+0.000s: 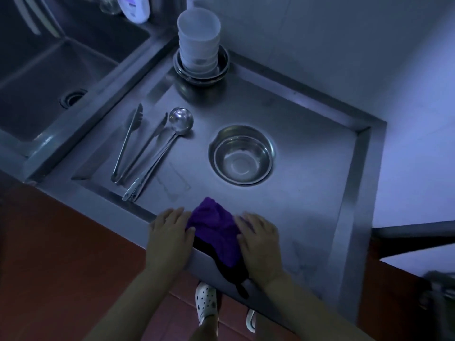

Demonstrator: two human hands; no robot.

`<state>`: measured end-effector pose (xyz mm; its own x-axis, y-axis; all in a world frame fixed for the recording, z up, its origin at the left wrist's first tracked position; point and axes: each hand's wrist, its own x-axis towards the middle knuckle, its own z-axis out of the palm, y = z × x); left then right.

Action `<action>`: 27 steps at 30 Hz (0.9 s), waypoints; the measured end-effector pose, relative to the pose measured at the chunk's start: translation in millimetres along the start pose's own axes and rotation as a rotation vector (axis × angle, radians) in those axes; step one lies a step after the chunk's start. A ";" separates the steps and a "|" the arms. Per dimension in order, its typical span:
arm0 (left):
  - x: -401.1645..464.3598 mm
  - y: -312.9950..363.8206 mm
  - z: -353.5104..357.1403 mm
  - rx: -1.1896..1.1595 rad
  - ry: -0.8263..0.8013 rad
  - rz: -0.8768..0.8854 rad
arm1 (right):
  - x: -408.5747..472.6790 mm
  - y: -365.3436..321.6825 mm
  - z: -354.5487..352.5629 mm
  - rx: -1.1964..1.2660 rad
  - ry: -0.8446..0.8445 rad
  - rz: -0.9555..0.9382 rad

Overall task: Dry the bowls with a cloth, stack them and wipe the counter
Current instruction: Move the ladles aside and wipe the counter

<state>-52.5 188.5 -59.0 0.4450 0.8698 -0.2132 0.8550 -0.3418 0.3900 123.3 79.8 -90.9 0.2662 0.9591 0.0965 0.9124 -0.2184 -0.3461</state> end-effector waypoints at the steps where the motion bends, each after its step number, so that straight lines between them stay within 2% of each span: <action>1: 1.5 2.9 1.9 0.010 -0.009 0.017 | -0.1 1.9 -4.8 -0.024 -0.026 0.137; 2: 3.4 6.0 3.6 0.020 -0.012 0.029 | 1.1 2.8 -7.2 -0.060 -0.121 0.248; 4: 6.9 13.6 5.8 0.041 -0.018 0.043 | 3.0 2.8 -8.3 -0.104 -0.330 0.337; 6: 10.5 21.4 6.0 0.061 -0.039 0.074 | 5.7 -0.4 -13.3 -0.015 -0.363 0.391; 9: 16.0 31.9 3.2 0.057 -0.101 0.164 | 6.8 -4.7 -29.1 0.264 -0.346 0.489; 12: 22.1 50.0 -6.1 0.070 -0.131 0.247 | 3.5 -8.9 -62.5 0.454 -0.272 0.491; 14: 25.6 68.4 -14.3 0.078 -0.139 0.347 | 0.3 -11.0 -91.7 0.446 -0.216 0.441; 17: 28.0 99.5 -26.3 0.083 -0.166 0.581 | -6.4 -8.0 -140.0 0.275 -0.143 0.311; 20: 23.6 128.5 -36.4 -0.013 -0.160 0.704 | -16.5 0.7 -186.7 0.173 -0.115 0.227; 24: 10.9 161.1 -41.5 -0.046 -0.156 0.822 | -40.2 14.6 -230.6 0.231 -0.075 0.245; 27: -4.4 171.7 -39.9 0.045 -0.233 0.786 | -59.0 31.1 -236.9 0.352 -0.001 0.365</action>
<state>81.7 140.2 44.6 0.9582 0.2762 -0.0753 0.2785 -0.8388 0.4677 209.6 -26.3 113.6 0.5477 0.8317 -0.0908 0.5996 -0.4658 -0.6508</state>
